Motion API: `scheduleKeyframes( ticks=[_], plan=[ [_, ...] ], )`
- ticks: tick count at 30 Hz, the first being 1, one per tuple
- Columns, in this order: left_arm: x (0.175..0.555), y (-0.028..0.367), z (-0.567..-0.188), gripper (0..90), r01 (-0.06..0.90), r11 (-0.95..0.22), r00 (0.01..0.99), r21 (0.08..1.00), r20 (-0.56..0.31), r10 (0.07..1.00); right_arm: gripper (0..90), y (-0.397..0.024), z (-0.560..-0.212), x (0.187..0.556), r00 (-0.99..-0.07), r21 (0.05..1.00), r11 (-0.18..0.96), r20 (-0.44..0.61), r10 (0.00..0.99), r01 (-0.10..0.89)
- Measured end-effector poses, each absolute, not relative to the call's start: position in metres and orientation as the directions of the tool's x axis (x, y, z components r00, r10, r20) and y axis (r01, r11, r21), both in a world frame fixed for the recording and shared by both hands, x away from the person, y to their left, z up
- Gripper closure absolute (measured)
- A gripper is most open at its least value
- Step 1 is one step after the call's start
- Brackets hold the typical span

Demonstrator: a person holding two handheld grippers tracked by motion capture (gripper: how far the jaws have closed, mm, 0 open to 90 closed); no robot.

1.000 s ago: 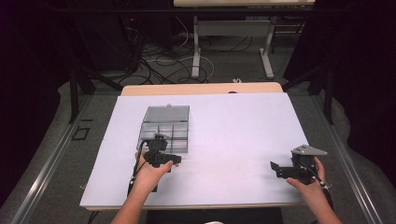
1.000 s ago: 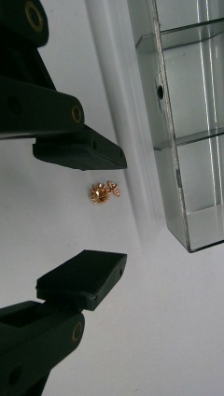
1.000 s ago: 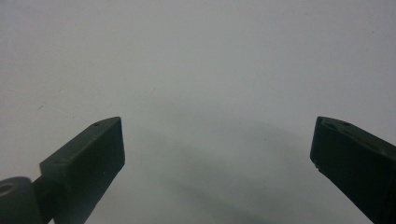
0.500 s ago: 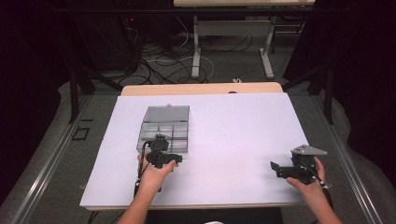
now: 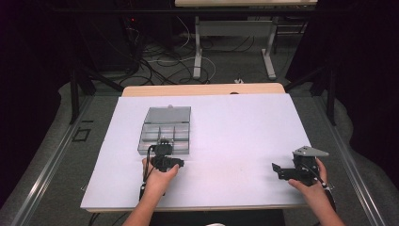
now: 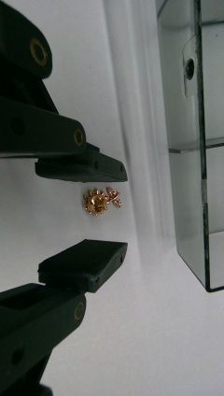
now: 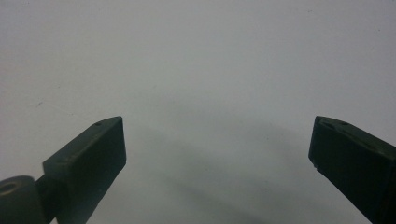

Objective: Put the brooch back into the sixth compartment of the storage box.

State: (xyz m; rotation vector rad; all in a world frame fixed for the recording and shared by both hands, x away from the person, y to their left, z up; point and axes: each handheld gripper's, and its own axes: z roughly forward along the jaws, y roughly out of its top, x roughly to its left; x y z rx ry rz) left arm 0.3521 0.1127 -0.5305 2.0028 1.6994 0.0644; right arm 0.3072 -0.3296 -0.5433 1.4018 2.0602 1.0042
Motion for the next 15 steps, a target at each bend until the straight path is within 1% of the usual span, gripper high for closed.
scheduleKeyframes(
  ticks=[15],
  plan=[
    [0.3541,0.1094,-0.5344,65.9,0.918,-0.077,0.195,0.388,-0.276,0.941,4.3,-0.3299,-0.5442,0.3077,-0.384,0.77,0.223,0.03,0.923,0.598]
  ],
)
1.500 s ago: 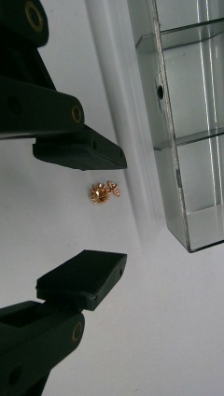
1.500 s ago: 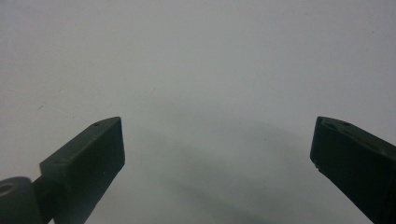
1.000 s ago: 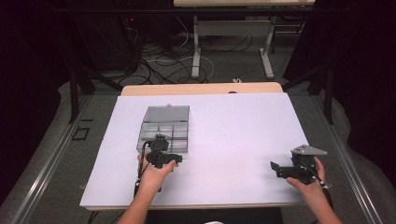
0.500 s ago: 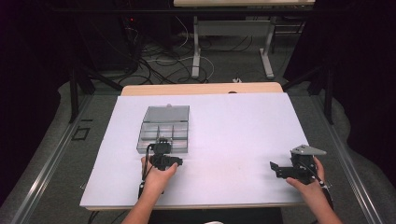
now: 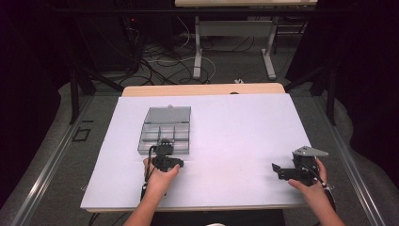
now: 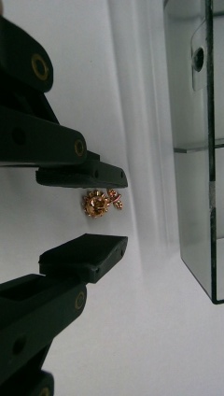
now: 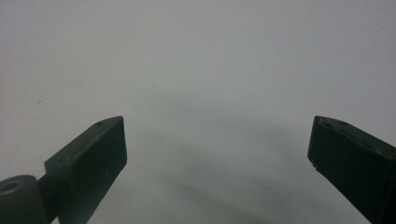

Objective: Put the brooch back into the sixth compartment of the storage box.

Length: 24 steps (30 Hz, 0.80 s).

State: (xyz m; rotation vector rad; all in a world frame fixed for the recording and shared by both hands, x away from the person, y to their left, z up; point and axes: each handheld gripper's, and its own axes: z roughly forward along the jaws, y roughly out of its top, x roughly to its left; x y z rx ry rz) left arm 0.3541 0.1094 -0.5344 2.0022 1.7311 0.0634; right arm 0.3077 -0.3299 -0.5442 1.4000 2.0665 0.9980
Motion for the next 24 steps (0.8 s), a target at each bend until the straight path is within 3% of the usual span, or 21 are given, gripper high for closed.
scheduleKeyframes(
  ticks=[15,24],
  plan=[
    [0.3552,0.1061,-0.5355,67.1,0.915,-0.083,0.202,0.395,-0.27,0.942,4.8,-0.3297,-0.5446,0.308,-0.386,0.769,0.224,0.031,0.922,0.598],
    [0.3552,0.1058,-0.5357,74.2,0.914,-0.086,0.198,0.395,-0.251,0.947,5.0,-0.3295,-0.5456,0.3087,-0.389,0.766,0.224,0.036,0.921,0.602]
  ],
)
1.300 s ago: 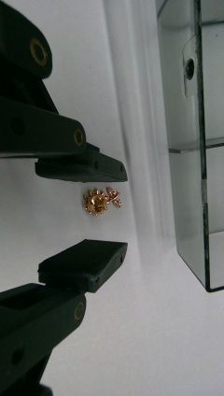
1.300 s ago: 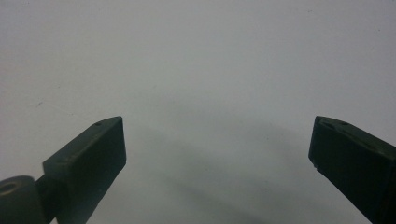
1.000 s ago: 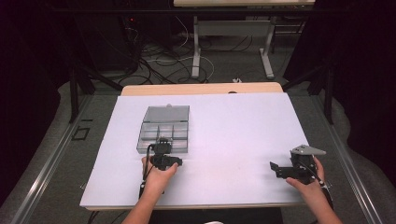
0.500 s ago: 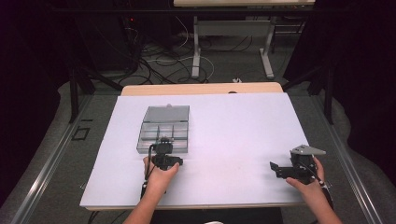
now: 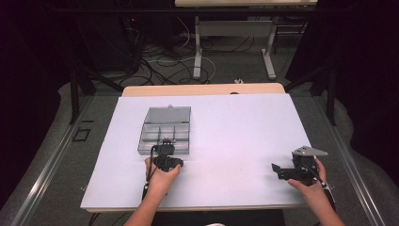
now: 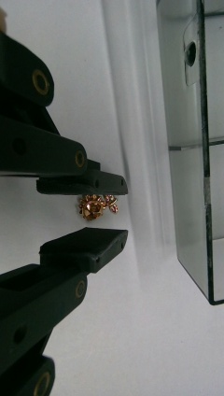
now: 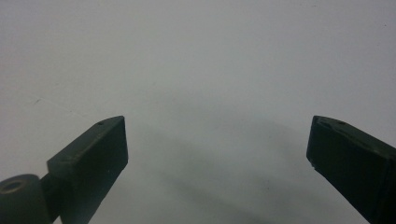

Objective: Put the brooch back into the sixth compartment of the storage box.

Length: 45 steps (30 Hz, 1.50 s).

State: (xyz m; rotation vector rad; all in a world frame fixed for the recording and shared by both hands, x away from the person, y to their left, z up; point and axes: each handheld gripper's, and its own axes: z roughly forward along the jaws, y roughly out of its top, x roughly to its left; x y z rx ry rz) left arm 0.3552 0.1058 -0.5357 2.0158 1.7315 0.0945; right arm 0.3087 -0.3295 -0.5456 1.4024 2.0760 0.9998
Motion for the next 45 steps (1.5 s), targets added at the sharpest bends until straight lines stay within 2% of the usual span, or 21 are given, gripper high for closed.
scheduleKeyframes(
  ticks=[9,45],
  plan=[
    [0.356,0.109,-0.536,78.1,0.915,-0.093,0.206,0.392,-0.256,0.944,5.2,-0.329,-0.546,0.309,-0.391,0.765,0.228,0.034,0.92,0.603],
    [0.355,0.118,-0.532,78.7,0.905,-0.1,0.23,0.413,-0.277,0.933,5.5,-0.329,-0.546,0.309,-0.39,0.766,0.225,0.036,0.92,0.602]
  ],
)
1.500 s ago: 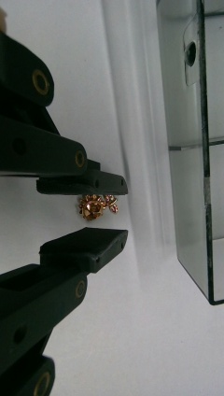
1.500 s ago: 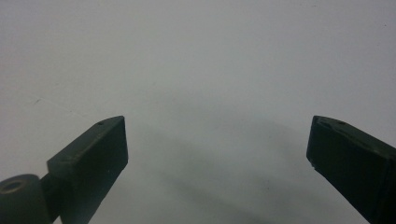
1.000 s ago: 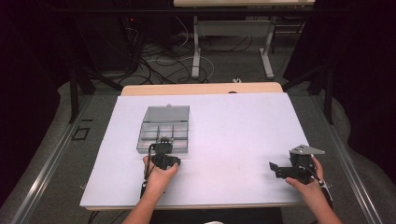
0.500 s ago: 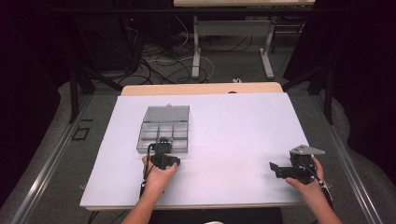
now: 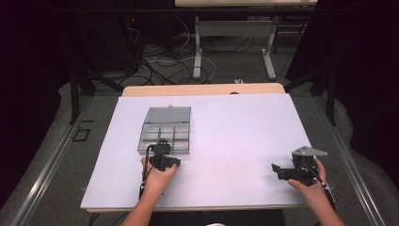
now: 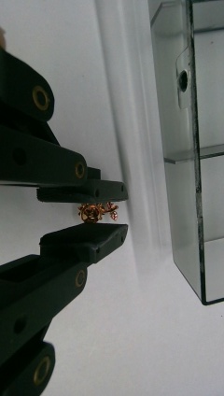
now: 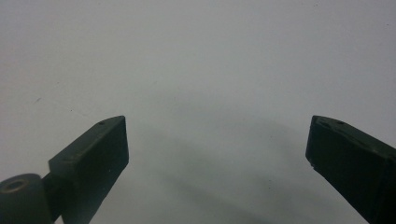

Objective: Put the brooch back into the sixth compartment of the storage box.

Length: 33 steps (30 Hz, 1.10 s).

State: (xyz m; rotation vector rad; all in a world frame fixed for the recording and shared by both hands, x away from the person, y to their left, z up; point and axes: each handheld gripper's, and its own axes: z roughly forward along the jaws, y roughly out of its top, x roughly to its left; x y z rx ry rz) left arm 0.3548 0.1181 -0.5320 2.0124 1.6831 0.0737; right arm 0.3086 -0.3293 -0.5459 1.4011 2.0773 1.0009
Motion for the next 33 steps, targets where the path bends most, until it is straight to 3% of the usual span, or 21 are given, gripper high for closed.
scheduleKeyframes(
  ticks=[33],
  plan=[
    [0.35,0.131,-0.522,78.7,0.88,-0.103,0.259,0.463,-0.288,0.922,5.8,-0.33,-0.546,0.309,-0.39,0.766,0.225,0.036,0.92,0.602]
  ],
)
